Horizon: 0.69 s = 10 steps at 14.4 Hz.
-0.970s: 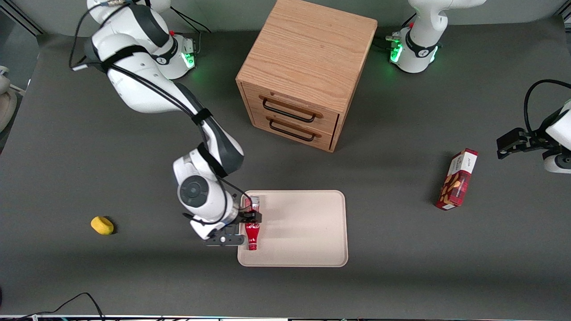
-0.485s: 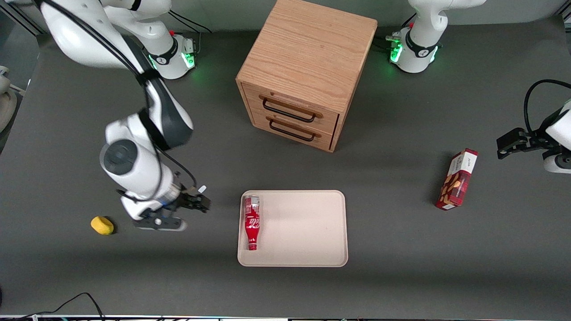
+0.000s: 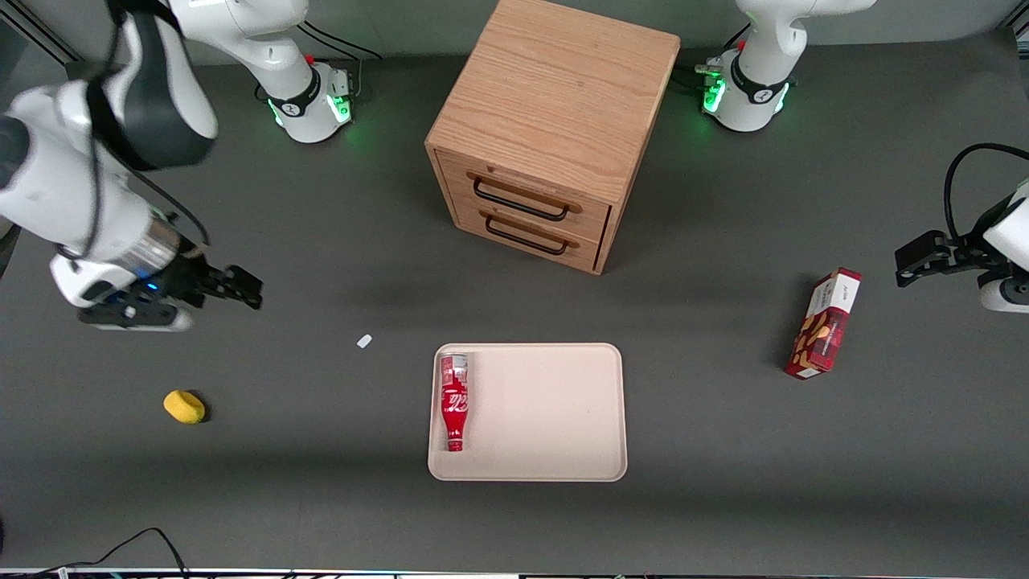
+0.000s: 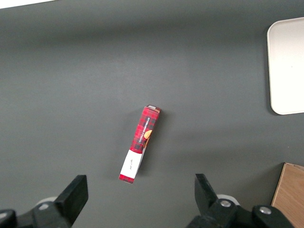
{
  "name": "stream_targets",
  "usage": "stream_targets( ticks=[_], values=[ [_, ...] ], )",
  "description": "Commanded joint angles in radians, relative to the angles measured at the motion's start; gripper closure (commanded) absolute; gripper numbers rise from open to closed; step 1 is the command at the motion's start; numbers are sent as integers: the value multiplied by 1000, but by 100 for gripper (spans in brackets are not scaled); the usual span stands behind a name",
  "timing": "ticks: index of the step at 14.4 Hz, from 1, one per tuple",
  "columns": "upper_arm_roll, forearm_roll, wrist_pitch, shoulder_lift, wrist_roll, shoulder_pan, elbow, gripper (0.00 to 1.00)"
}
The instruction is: Place coke bottle on tray
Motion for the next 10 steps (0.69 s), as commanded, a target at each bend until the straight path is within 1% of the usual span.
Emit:
stream_targets(
  ticks=[1,6,8,10],
  values=[
    [-42,39,-61,-95,-39,14,-38,0],
    [-60,22,-129,-160,-56,8,-32,0],
    [-80,19,-167,-163,-58,9,-6,0],
    [-85,2,-210,-161,-67,9,23,0]
  ],
)
